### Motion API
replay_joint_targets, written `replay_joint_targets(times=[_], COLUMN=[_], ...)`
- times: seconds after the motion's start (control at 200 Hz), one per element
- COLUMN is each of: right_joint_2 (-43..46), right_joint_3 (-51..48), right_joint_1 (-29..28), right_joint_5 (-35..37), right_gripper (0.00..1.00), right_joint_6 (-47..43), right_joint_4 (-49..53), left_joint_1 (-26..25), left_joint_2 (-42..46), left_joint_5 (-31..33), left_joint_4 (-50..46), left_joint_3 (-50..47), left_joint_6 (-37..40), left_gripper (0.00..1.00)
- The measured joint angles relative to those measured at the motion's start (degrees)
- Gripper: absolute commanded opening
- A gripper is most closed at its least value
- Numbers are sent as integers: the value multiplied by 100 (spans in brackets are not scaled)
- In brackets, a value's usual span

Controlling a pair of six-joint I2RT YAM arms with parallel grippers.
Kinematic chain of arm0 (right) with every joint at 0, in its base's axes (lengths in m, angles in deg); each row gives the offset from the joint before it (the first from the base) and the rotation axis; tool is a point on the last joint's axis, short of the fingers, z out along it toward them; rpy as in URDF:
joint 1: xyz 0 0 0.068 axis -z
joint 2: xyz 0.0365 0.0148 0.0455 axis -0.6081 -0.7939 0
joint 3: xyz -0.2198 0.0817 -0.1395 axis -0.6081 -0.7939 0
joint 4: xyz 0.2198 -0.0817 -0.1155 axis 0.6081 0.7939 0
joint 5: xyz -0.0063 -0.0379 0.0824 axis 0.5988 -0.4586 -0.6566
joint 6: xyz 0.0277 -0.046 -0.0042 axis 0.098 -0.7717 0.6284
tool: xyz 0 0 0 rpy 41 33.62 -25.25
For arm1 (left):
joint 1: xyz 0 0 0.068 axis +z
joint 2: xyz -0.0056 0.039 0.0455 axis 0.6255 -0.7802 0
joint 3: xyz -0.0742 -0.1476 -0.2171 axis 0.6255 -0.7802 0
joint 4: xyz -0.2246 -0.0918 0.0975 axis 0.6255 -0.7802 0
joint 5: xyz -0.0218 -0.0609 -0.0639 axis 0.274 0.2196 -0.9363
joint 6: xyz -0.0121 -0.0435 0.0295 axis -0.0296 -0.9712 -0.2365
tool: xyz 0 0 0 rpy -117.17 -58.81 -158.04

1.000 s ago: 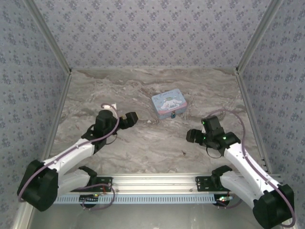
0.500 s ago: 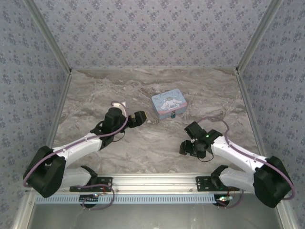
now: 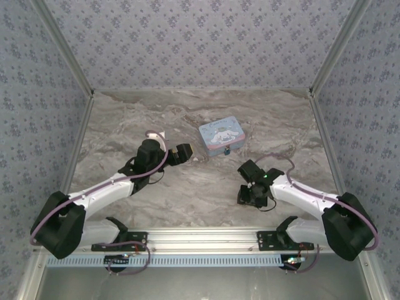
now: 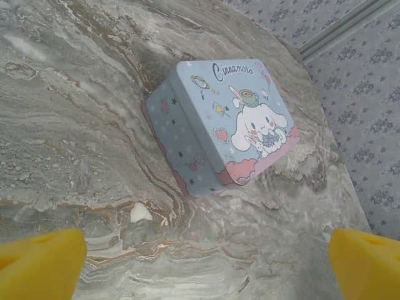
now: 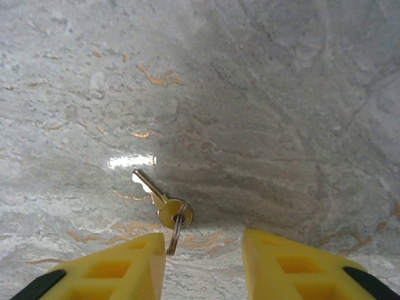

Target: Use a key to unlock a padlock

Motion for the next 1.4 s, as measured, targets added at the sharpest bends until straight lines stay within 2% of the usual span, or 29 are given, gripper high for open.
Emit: replay_joint_targets(times=[0.505, 1.049, 1.269, 1.399], right_joint_2=[-476, -638, -627, -374], right_joint_3=[203, 310, 284, 131], right_joint_1=[0, 2, 2, 2], right_joint_5=[-39, -79, -216, -321], right_gripper=[24, 1, 0, 0], right_joint_6=[-68, -107, -103, 2], right_joint_4=[-155, -131, -382, -890], left_joint_1=[0, 0, 0, 0], left_joint_2=[13, 295, 531, 702], left_joint_5=[15, 149, 302, 352], left_joint_4=[-79, -282, -481, -590], left_joint_3=[0, 0, 0, 0], left_joint_6=[46, 103, 199, 214], left_gripper=[99, 99, 99, 99])
